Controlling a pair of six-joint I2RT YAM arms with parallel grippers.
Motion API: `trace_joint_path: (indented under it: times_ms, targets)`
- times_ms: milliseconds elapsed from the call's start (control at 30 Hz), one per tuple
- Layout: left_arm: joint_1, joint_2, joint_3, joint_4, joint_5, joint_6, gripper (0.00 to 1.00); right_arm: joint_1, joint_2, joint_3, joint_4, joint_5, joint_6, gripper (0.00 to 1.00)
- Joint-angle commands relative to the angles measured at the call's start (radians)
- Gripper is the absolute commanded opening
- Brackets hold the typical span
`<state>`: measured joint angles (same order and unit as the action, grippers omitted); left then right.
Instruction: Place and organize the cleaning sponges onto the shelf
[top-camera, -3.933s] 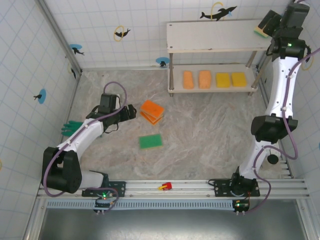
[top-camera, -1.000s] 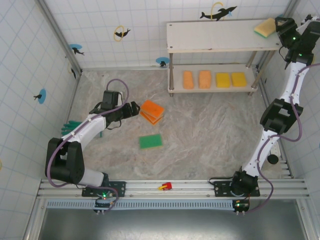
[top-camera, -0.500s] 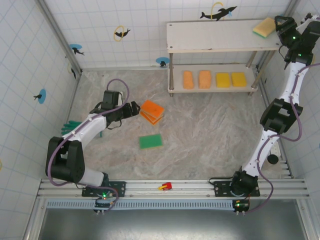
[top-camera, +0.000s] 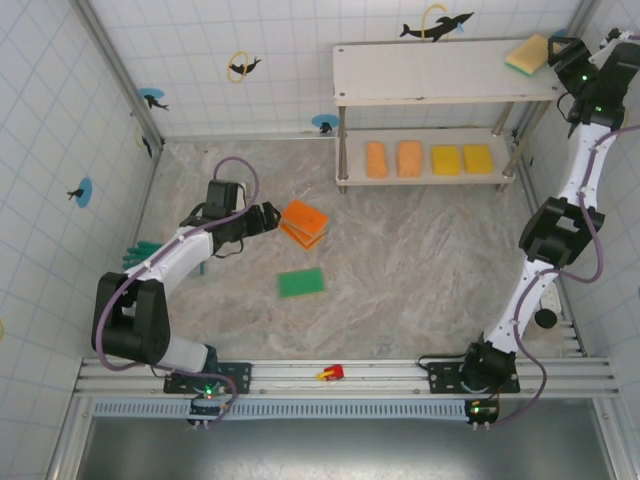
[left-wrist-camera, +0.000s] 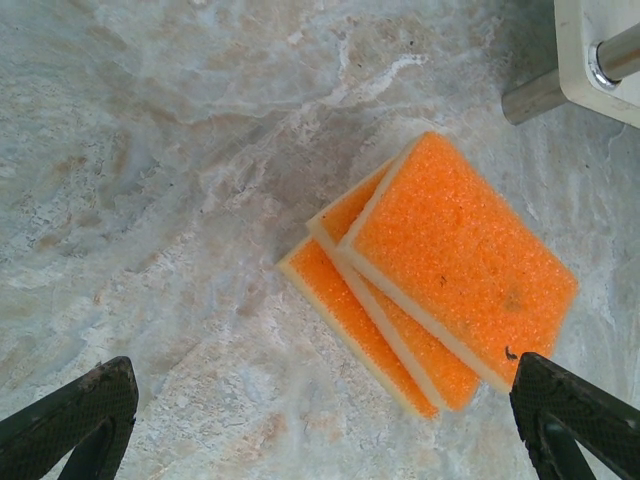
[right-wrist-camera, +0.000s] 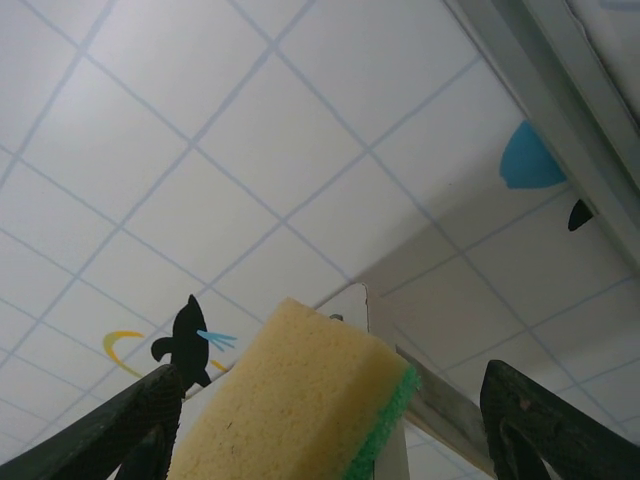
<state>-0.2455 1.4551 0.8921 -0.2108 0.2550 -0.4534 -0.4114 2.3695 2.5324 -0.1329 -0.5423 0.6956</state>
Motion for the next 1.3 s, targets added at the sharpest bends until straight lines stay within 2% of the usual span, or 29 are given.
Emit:
trace_joint_path:
  times_ms: [0,267,833,1267]
  targets:
    - [0.008,0.007,0.028,0.009,0.013,-0.014,0.97,0.027,-0.026,0.040,-0.026,0.020,-0.057,0.79]
    - [0.008,0.005,0.027,0.008,0.006,-0.013,0.97,0.041,0.003,0.064,0.044,0.022,-0.049,0.79]
    - [0.008,-0.030,0.010,0.003,0.006,-0.008,0.97,0.043,-0.069,0.059,-0.028,0.033,-0.133,0.78]
    - [0.008,-0.091,0.003,-0.013,0.009,-0.007,0.97,0.064,-0.208,0.055,-0.234,0.178,-0.300,0.79]
